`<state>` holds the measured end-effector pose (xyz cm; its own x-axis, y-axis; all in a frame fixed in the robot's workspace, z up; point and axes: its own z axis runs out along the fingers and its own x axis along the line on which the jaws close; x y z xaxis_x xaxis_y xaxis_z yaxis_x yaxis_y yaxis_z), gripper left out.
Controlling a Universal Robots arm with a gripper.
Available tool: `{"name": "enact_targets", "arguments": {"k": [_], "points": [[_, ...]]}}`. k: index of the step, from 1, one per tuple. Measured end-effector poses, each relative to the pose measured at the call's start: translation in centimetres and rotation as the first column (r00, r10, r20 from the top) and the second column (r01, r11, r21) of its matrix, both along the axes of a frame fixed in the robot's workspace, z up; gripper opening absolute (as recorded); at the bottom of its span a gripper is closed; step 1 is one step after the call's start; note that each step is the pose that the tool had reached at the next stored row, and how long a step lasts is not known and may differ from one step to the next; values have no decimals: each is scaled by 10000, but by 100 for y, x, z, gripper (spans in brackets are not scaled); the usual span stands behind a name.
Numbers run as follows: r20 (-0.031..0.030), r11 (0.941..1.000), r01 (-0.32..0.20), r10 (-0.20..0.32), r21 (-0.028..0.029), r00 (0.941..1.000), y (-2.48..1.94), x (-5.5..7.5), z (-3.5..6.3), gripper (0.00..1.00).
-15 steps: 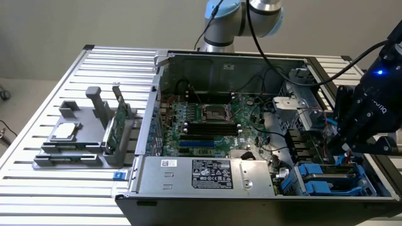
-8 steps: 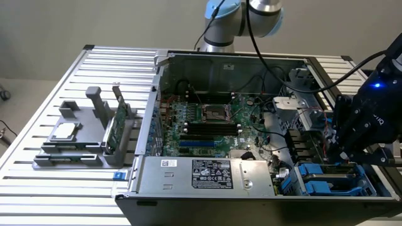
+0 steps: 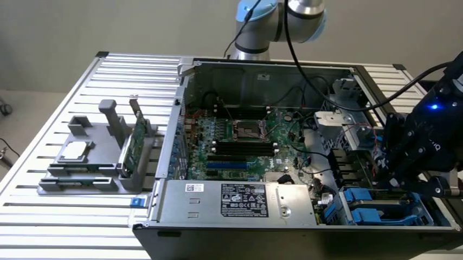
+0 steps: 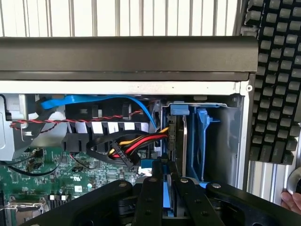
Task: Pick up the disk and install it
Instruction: 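Insert the second disk wire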
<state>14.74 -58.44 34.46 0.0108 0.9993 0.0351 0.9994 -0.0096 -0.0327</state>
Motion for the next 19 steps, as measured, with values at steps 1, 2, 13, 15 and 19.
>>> {"name": "enact_targets", "arguments": {"k": [1, 2, 13, 15, 19], "points": [[1, 10000, 1, -1, 62, 10000, -13, 1, -1, 16], [1, 9999, 0, 0, 107, 10000, -25, 1, 0, 16], [9, 9987, 0, 0, 502, 10000, -128, 4, -3, 16], [11, 9986, -1, 0, 533, 10000, -140, 6, -4, 16], [15, 9983, -1, 0, 578, 10000, -157, 9, -9, 16]]}}
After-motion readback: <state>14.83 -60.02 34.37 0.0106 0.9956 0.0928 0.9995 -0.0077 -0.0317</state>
